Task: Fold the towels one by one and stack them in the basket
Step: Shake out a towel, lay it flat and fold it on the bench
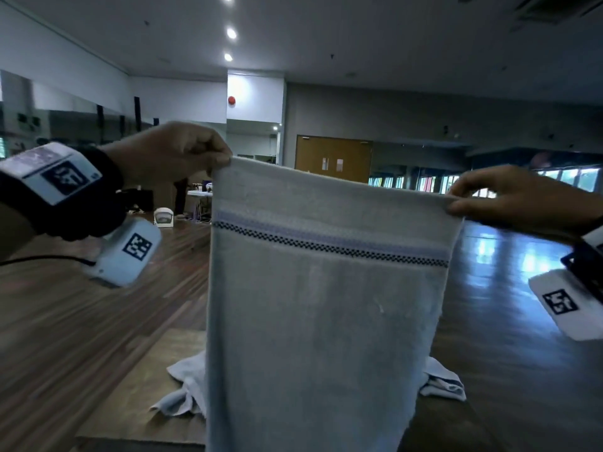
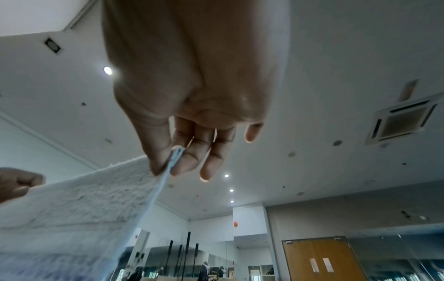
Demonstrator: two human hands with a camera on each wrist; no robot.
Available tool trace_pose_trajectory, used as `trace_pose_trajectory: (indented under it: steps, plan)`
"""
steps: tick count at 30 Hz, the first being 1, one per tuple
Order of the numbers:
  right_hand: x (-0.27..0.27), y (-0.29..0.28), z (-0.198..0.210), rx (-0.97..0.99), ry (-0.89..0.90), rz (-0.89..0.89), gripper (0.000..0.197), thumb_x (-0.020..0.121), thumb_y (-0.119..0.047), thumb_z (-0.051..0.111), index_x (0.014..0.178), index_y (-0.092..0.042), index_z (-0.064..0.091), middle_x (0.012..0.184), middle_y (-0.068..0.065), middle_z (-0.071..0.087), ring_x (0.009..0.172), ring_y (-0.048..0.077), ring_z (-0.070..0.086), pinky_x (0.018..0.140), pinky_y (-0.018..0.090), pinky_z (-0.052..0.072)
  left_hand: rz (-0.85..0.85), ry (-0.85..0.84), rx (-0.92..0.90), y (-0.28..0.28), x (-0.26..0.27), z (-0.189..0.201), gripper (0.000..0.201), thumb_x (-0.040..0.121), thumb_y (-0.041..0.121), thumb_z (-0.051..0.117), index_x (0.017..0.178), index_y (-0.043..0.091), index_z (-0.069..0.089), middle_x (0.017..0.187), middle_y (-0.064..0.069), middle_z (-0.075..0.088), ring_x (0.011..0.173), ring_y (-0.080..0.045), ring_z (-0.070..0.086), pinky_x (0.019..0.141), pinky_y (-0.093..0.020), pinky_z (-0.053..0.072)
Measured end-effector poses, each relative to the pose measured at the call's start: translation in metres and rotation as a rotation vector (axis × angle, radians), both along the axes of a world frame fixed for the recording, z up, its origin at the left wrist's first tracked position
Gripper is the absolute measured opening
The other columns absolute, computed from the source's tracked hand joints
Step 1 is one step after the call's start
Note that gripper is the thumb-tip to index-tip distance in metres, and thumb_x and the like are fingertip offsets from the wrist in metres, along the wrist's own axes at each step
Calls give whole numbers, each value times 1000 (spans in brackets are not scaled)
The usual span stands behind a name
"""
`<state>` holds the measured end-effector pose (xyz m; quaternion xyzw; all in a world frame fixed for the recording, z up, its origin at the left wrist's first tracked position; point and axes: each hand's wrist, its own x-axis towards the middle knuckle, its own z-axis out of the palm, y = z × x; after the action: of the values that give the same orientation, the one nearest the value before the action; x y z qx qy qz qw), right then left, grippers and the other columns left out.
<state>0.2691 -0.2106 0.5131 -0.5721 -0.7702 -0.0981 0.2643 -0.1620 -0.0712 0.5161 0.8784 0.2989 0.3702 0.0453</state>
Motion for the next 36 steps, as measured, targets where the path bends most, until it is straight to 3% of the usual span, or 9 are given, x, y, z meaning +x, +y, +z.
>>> trace_pose_trajectory:
  steps: [5,8,10,13,16,21,26,31,36]
  plan:
    - [11,61,-14,-35,73,30,17,75,-50,67,77,-33,65,80,-5,67,78,6,60,72,31,48,118,270,0,43,21,-13,11,91,20,55,82,25,56,80,4,61,66,1,58,58,-13,47]
    - [24,116,-77,-230,-34,-35,20,86,-22,66,78,-38,58,84,-9,65,80,10,61,82,40,49,96,562,-124,77,40,-73,15,91,14,56,79,23,55,77,4,59,66,-8,53,63,-14,44]
    - [28,141,-120,-355,-123,-129,21,87,-27,64,75,-42,56,83,-19,63,85,6,60,88,41,46,107,648,-270,96,49,-115,23,92,15,55,73,28,50,79,2,59,70,-12,52,66,-19,43]
    - [29,158,-128,-174,-49,-180,12,86,-28,63,78,-37,61,83,-19,64,87,10,61,97,53,39,242,437,-48,122,55,-127,23,89,11,56,77,29,49,87,-1,61,78,-18,56,64,-13,39]
    - [28,162,-72,206,173,-164,10,88,-15,60,90,-25,62,86,-2,63,82,20,59,94,52,42,199,36,119,130,61,-84,13,84,-6,57,89,6,60,86,-16,63,75,-21,54,58,-9,40]
    - [24,146,7,451,238,-197,10,84,-32,64,75,-33,58,72,-15,58,77,19,56,94,59,39,153,-290,155,117,72,-13,4,90,10,56,94,11,55,78,3,54,70,-16,52,61,-24,46]
    - [18,126,8,358,198,-219,17,84,-34,65,71,-39,56,76,-19,58,78,20,58,92,61,41,120,-302,134,104,68,-7,10,91,13,57,98,7,58,83,-8,59,74,-21,54,63,-30,48]
    - [17,120,-19,191,179,-146,6,85,-17,66,88,-22,63,84,4,66,83,29,63,83,48,52,121,-196,72,117,58,-38,9,91,12,56,98,7,58,88,-10,61,78,-23,57,68,-26,52]
    - [18,131,-46,95,133,-149,6,86,-16,65,91,-17,65,87,3,65,86,25,61,84,43,47,103,-153,23,131,57,-65,11,90,9,56,98,2,59,85,2,57,73,-4,52,60,-6,46]
